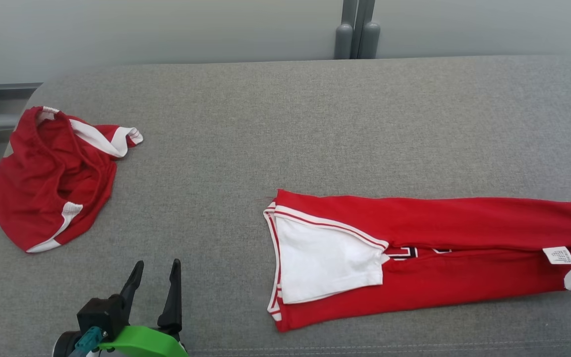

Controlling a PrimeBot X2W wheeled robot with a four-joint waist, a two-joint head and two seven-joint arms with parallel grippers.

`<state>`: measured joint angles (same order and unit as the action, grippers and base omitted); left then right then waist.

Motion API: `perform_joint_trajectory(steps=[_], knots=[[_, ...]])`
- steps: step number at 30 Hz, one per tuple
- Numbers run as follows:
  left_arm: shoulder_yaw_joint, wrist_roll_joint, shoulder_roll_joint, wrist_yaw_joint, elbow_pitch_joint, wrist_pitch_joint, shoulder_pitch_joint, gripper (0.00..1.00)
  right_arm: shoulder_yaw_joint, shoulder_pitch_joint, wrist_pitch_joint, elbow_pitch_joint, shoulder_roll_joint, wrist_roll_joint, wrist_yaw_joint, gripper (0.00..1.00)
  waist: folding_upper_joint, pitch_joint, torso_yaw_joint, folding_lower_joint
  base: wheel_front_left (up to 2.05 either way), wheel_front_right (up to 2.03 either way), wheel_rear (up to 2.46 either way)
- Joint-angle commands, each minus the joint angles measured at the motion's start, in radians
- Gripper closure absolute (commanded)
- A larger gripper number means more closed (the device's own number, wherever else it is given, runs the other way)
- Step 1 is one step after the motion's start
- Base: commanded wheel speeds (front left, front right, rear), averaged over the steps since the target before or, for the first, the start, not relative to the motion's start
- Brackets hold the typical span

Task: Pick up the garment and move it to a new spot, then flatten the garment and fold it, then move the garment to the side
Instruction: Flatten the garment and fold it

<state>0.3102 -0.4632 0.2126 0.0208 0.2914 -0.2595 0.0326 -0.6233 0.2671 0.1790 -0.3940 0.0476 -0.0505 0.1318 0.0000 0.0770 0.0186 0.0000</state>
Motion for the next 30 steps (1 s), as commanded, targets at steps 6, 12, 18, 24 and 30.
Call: perform_joint_trajectory(steps=[6, 12, 18, 24, 30], knots=[[0.003, -0.004, 0.001, 0.004, -0.001, -0.006, -0.011, 0.00, 0.018, -0.007, 0.044, 0.070, 0.005, 0.001, -0.002, 1.00, 0.0000, -0.007, 0.006, 0.0000, 0.00, 0.00, 0.00], [0.008, -0.009, 0.002, 0.002, 0.005, -0.005, -0.014, 0.00, 0.173, -0.044, 0.117, 0.090, 0.004, -0.122, -0.002, 1.00, 0.0000, -0.016, 0.013, 0.0000, 0.00, 0.00, 0.00], [0.009, -0.011, 0.000, 0.008, 0.001, -0.005, -0.013, 0.00, 0.376, -0.091, 0.170, 0.140, 0.005, -0.269, -0.001, 1.00, 0.0000, -0.019, 0.019, 0.0000, 0.00, 0.00, 0.00], [0.007, -0.015, 0.006, 0.002, 0.006, -0.006, -0.002, 0.00, 0.592, -0.069, 0.179, 0.156, 0.005, -0.363, -0.001, 1.00, 0.0000, -0.017, 0.028, 0.0000, 0.00, 0.00, 0.00], [0.012, -0.013, 0.004, -0.002, 0.012, -0.006, 0.017, 0.00, 0.770, -0.001, 0.174, 0.099, 0.005, -0.418, -0.001, 1.00, 0.0000, -0.009, 0.048, 0.0000, 0.00, 0.00, 0.00]])
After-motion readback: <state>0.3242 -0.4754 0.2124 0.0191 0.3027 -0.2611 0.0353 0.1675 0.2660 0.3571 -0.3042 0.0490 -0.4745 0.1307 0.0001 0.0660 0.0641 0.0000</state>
